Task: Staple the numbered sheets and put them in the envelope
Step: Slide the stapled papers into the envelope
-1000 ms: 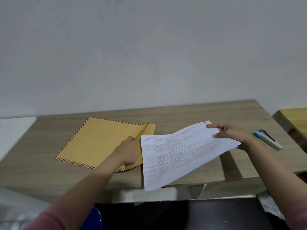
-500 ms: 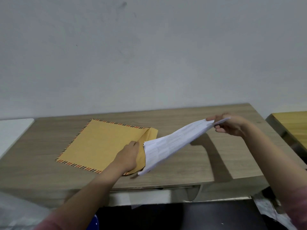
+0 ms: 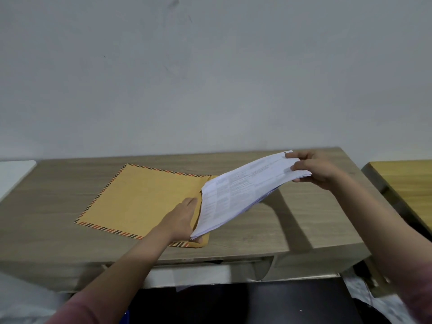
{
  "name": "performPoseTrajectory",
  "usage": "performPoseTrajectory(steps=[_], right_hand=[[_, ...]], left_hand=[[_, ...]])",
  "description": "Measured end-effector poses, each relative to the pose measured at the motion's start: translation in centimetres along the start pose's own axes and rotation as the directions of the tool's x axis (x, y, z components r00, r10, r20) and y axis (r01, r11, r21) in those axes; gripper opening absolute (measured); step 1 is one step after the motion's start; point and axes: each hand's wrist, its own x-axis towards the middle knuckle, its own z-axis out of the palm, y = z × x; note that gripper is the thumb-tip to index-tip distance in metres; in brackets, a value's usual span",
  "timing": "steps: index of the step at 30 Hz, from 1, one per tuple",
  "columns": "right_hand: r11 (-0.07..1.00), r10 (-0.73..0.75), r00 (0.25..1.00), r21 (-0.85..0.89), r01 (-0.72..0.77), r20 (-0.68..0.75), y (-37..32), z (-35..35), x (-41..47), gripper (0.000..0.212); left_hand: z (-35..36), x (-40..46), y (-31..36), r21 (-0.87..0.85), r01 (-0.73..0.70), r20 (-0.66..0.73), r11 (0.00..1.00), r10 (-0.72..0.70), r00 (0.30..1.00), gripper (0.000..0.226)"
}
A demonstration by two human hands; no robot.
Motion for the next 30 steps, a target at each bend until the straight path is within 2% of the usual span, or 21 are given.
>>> performPoseTrajectory(steps=[6,13,19,25,30], right_hand=[[0.998,-0.06,0.997,-0.025,0.059,-0.047,0.4,0.1,-0.5,0.041],[0.984,-0.176,0.983,-0.05,0.174,-0.043,2.3,1.8,-1.6,0.045],[0.983,-0.174,0.984,0.059,0.173,0.026,4.8,2.9,-1.9,0.046],[0.983,-0.177,0.984,0.058,0.175,0.023,8.0,5.1,-1.3,0.048],[0.98,-0.199,0.98,0.006,0.199,0.008,9.9,7.9,-1.0,0.05]], left_hand=[[-0.6,-0.5,0.3,-0.034,0.003,0.092,0.999,0.0,0.996,0.137],[-1.2,-0.9,1.1,-0.104,0.014,0.064,0.995,-0.007,0.998,0.125],[-1.6,-0.9,1.8,-0.121,0.018,0.097,0.992,-0.006,0.995,0.136],[-2.3,-0.8,3.7,-0.207,0.001,0.036,0.978,0.006,0.999,0.106],[-2.0,-0.9,5.4,-0.178,0.009,-0.028,0.984,-0.014,1.0,0.085]])
